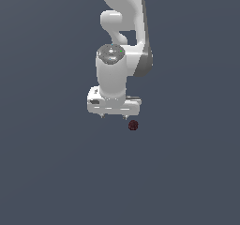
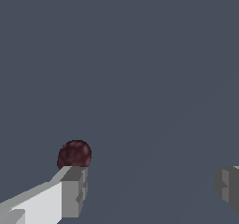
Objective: Pick up the object and move it to a goal position.
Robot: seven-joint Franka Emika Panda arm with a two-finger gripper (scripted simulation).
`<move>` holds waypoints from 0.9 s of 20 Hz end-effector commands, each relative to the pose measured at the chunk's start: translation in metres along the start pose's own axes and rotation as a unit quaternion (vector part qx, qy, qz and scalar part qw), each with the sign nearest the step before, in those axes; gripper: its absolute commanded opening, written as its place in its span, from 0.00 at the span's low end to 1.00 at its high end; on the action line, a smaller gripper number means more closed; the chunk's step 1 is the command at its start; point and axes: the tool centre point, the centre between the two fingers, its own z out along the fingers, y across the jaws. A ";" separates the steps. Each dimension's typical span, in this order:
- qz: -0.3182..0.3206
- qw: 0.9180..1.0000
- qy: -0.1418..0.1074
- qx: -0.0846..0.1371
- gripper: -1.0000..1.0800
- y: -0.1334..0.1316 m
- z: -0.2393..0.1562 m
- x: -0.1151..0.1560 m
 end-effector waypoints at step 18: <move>0.084 0.996 -0.006 0.005 0.96 -0.089 0.079 -0.039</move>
